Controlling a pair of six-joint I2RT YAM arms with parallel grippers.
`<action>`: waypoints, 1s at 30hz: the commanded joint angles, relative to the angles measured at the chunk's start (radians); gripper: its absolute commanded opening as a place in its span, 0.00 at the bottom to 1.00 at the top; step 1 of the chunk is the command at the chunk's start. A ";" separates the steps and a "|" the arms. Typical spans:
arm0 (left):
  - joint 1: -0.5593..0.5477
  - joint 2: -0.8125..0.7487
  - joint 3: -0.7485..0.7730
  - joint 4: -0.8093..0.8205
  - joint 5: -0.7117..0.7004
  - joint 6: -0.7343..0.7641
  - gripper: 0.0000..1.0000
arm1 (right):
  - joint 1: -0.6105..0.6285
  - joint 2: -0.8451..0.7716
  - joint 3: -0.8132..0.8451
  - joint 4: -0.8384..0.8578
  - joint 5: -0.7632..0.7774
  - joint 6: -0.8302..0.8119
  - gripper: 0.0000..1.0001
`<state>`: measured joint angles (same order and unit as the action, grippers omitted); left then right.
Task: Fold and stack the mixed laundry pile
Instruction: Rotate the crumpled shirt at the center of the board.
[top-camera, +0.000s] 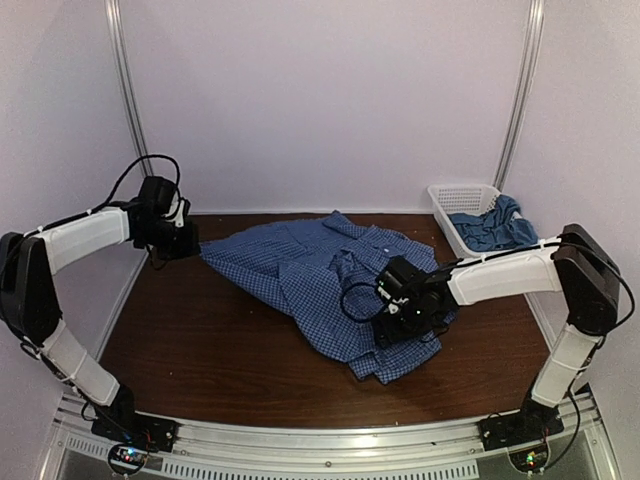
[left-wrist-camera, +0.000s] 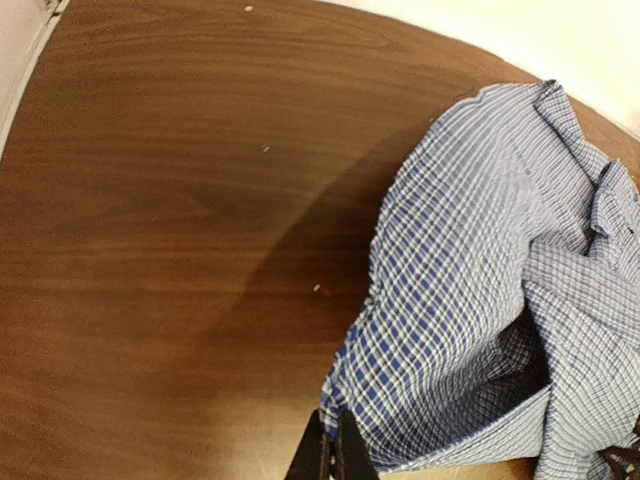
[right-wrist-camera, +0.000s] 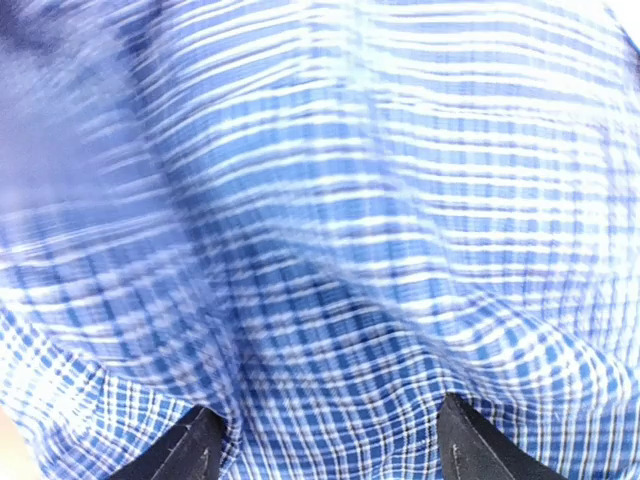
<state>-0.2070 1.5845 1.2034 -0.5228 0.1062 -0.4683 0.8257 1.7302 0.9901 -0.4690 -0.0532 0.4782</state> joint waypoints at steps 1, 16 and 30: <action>0.043 -0.132 -0.170 -0.040 -0.088 -0.009 0.00 | -0.074 -0.054 -0.047 -0.089 0.049 -0.062 0.75; -0.001 -0.423 -0.373 -0.156 -0.070 0.007 0.24 | -0.112 -0.164 0.019 -0.163 0.101 -0.202 0.75; -0.224 -0.111 -0.197 0.071 0.097 0.038 0.66 | 0.036 -0.130 -0.004 -0.006 -0.122 -0.007 0.63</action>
<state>-0.3679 1.3705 1.0042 -0.6144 0.0708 -0.4210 0.8509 1.5707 1.0328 -0.5453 -0.1116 0.3923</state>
